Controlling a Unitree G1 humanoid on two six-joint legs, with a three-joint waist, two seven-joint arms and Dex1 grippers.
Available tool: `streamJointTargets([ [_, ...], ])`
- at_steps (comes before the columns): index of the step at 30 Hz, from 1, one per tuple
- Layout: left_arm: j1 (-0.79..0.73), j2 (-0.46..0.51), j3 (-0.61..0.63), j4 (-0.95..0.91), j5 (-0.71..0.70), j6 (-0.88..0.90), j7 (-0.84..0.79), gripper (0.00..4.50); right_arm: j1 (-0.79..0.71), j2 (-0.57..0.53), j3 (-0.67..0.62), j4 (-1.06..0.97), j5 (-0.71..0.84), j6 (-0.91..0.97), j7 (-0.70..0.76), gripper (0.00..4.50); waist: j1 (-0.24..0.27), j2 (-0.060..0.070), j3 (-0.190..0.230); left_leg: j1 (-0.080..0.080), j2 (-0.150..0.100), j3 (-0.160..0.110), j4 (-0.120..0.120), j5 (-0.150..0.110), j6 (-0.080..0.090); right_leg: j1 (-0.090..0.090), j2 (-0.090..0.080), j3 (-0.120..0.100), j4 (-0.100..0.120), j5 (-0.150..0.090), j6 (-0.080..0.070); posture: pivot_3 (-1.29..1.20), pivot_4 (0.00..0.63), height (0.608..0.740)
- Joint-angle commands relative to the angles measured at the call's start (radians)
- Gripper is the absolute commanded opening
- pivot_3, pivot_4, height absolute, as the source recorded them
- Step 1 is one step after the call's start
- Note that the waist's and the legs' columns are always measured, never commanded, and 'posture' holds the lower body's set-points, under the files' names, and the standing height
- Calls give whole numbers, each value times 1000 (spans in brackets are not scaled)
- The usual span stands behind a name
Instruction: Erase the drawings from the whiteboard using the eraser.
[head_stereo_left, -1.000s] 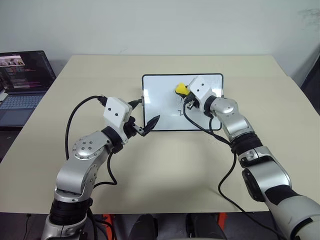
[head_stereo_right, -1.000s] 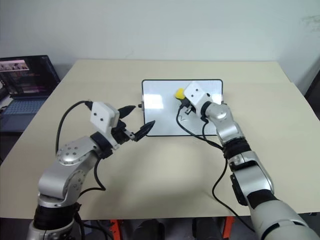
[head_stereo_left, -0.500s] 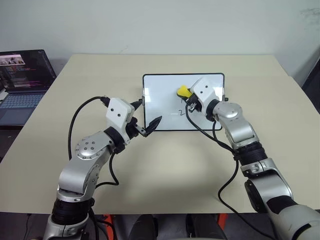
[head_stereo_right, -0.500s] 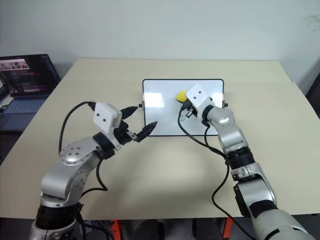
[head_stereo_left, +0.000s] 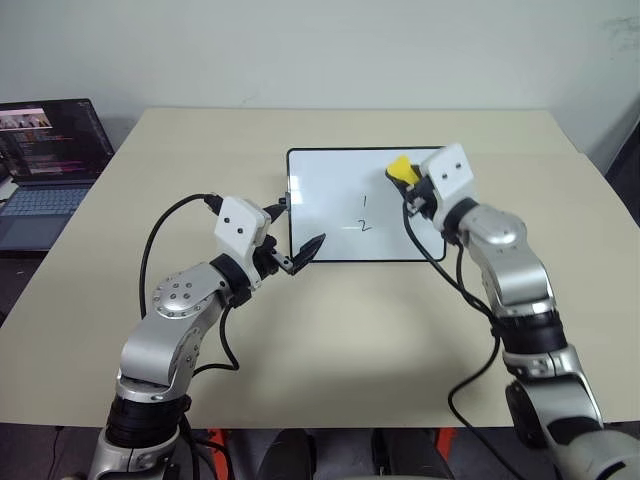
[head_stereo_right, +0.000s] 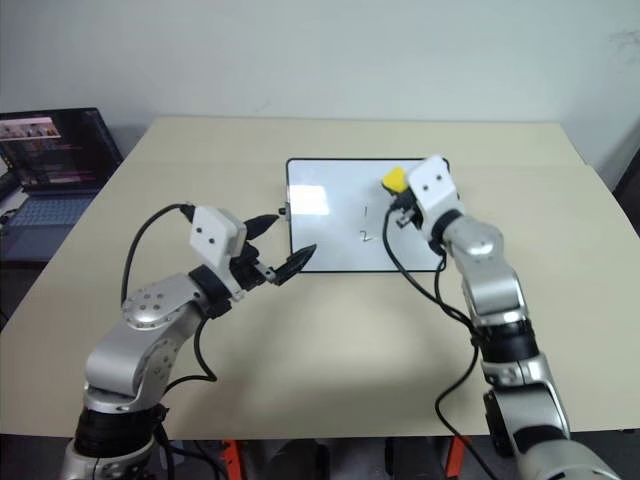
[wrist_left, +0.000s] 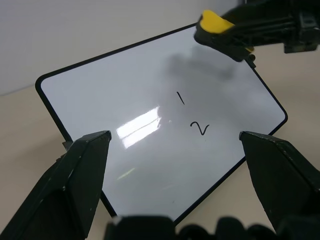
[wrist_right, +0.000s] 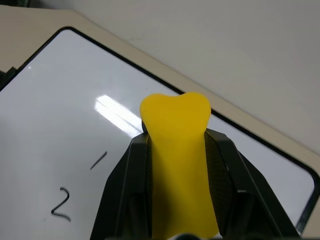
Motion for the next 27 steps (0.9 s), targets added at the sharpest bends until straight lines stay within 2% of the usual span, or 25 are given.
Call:
streamJointTargets([
  [1,5,3,7,-45,-4,-16,-1,4500,53,-24,-28,-132,21,27,-5,1140,-1,0,0,0,0,0,0,0,0,0,0,0,0,0,0,0,150,740],
  [8,1,1,3,-41,-3,-12,0,4500,99,-33,-39,-176,18,46,-41,1140,-1,0,0,1,0,-1,0,0,0,0,0,0,1,0,0,0,150,740],
  [27,-14,4,0,-26,0,-12,-8,4500,98,-30,-33,-167,20,46,-75,1140,-1,0,0,0,0,0,0,0,0,0,0,0,0,0,0,0,150,740],
])
